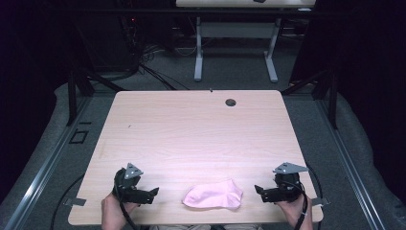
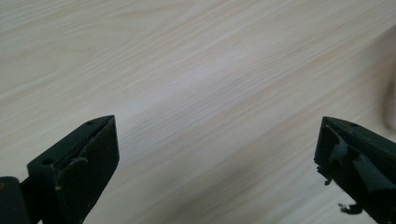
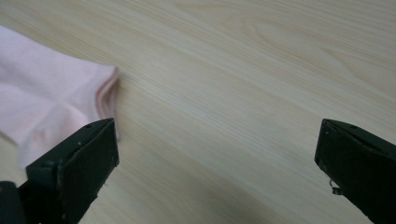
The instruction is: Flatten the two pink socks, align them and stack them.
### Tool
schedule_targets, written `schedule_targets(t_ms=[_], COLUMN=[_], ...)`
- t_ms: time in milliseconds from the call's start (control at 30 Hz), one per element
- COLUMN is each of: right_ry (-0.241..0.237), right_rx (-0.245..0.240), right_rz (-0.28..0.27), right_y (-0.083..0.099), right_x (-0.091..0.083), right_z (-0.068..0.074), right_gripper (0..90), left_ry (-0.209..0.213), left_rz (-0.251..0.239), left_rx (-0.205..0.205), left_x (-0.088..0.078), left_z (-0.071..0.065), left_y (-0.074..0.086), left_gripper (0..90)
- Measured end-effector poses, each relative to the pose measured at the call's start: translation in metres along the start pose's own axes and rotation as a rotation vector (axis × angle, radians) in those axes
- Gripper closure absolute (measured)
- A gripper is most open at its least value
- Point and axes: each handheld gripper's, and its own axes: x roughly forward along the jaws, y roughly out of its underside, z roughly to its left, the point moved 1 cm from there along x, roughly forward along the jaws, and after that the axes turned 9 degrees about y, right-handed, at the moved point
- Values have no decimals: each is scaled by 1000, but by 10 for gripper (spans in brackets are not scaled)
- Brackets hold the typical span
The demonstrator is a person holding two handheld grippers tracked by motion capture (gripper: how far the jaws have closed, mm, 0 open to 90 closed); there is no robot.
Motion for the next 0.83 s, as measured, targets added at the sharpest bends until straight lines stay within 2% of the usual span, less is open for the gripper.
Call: schedule_targets(t_ms=[100,233,367,433,467,533,567,633,733,800,833], right_ry=[38,80,123,136,144,155,146,156,148,144,143], right_rx=[31,68,87,92,95,97,113,118,113,107,106], right_rz=[12,23,39,50,60,67,55,41,1,2,3], right_y=[10,22,32,35,36,38,40,41,43,43,43], right_x=[2,10,20,24,25,30,30,31,33,33,33], right_z=[-13,-29,-46,-51,-53,-57,-59,-62,-65,-66,-66], right_gripper=[0,0,0,0,0,0,0,0,0,0,0], left_ry=[-48,-91,-138,-174,-185,-181,-181,-179,-169,-152,-125], left_rz=[-4,-17,-41,-40,-48,-68,-74,-96,-97,-97,-89], left_rx=[-31,-65,-60,-31,-35,-40,-45,-53,-68,-83,-105], left_x=[2,4,7,8,9,9,10,10,11,11,12], left_z=[14,27,35,37,39,43,45,47,51,53,56], left_y=[10,20,26,28,28,30,30,32,31,31,31], left_gripper=[0,0,0,0,0,0,0,0,0,0,0])
